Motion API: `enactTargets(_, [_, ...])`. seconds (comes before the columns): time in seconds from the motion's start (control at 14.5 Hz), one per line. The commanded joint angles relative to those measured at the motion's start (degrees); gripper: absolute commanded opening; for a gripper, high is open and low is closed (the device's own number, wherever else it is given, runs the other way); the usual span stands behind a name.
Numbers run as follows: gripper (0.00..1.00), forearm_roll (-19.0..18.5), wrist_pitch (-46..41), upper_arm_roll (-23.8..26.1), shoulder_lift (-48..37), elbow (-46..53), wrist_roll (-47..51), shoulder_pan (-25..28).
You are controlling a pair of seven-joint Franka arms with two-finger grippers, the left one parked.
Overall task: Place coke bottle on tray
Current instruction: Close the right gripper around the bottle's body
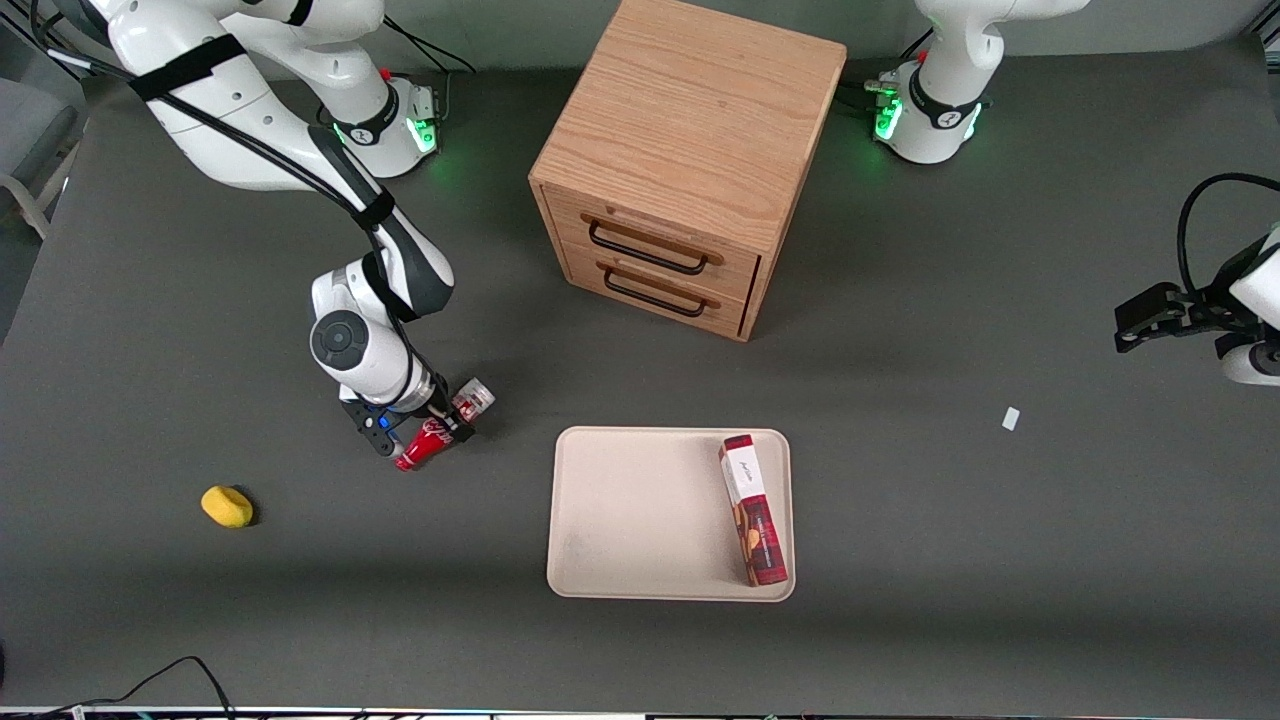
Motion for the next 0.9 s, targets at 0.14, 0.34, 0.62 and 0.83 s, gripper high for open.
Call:
enactTargets(0.14, [0.18, -1.8, 1.6, -0.2, -0.1, 0.0, 1.9, 0.3])
enactTargets(0.34, [0.10, -1.8, -0.4, -0.2, -2.6, 1.3, -0.4, -0.1])
enactTargets(0.62, [0.09, -1.7, -16.8, 2.1, -4.0, 13.1, -5.0, 0.0])
enactTargets(0.83, [0.09, -1.7, -28.3, 4.2, -3.0, 25.4, -12.5, 0.3])
